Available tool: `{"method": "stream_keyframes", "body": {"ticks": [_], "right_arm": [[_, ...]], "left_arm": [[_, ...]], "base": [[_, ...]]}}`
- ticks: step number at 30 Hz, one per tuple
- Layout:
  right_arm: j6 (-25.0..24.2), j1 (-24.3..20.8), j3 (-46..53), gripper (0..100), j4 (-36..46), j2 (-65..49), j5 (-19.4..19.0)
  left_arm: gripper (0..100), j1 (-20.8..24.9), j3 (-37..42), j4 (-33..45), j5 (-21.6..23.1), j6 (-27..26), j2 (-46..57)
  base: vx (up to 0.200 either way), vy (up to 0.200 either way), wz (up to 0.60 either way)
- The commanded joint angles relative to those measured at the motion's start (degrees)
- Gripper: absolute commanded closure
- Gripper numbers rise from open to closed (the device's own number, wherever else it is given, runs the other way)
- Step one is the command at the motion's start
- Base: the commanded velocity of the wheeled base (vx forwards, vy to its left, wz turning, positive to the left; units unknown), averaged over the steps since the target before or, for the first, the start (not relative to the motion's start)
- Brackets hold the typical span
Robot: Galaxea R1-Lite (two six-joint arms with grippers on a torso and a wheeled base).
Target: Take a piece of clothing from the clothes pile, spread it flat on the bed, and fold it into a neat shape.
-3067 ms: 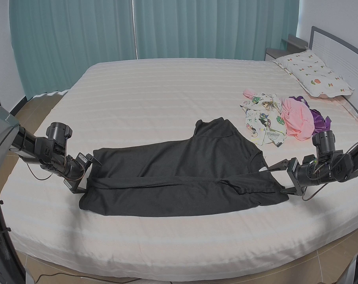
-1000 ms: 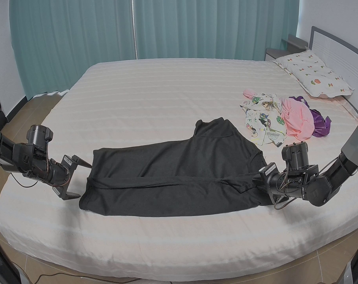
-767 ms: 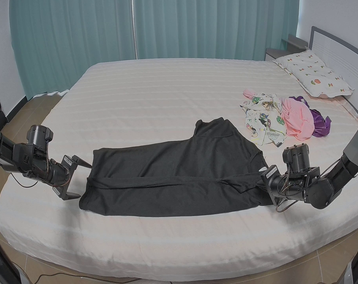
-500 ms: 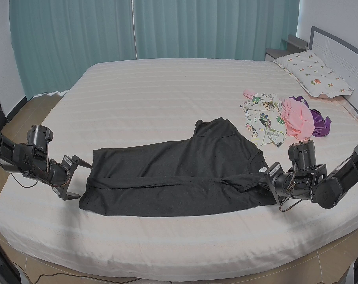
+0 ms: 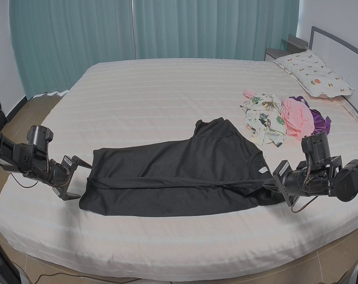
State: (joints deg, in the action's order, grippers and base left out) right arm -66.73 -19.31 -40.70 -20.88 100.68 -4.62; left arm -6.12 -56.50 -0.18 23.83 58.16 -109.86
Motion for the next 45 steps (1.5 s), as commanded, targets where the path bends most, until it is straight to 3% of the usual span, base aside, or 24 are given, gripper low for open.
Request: {"method": "stream_keyframes", "body": {"ticks": [1, 20, 27, 30, 38, 39, 45], "right_arm": [[0.37, 0.68, -1.57, 100, 1.02, -2.68, -0.57], [5.03, 3.84, -18.01, 100, 19.48, -1.45, -4.52], [9.16, 4.28, -17.92, 100, 24.66, -2.16, -5.4], [11.8, 5.25, -18.18, 100, 28.0, -2.86, -8.04], [14.79, 6.39, -17.13, 100, 28.7, -1.54, -9.27], [15.49, 6.39, -16.78, 0, 28.88, -1.01, -9.18], [17.25, 6.48, -15.72, 0, 28.27, 0.39, -8.91]], "left_arm": [[0, -0.03, -0.01, 0.01, -0.01, 0.02, -0.09], [0, -0.03, -0.01, -0.08, -0.01, 0.02, -0.18], [0, -0.12, -0.1, -0.08, -0.01, 0.02, -0.62], [0, -0.12, -0.1, -0.08, -0.01, -0.07, -0.97], [0, -0.12, -0.1, -0.08, -0.01, -0.07, -1.06], [0, -0.12, -0.1, -0.08, -0.01, -0.07, -1.06], [0, -0.12, -0.1, -0.08, -0.01, -0.07, -1.41]], "base": [[0.0, 0.0, 0.0], [0.0, 0.0, 0.0], [0.0, 0.0, 0.0], [0.0, 0.0, 0.0], [0.0, 0.0, 0.0], [0.0, 0.0, 0.0], [0.0, 0.0, 0.0]]}}
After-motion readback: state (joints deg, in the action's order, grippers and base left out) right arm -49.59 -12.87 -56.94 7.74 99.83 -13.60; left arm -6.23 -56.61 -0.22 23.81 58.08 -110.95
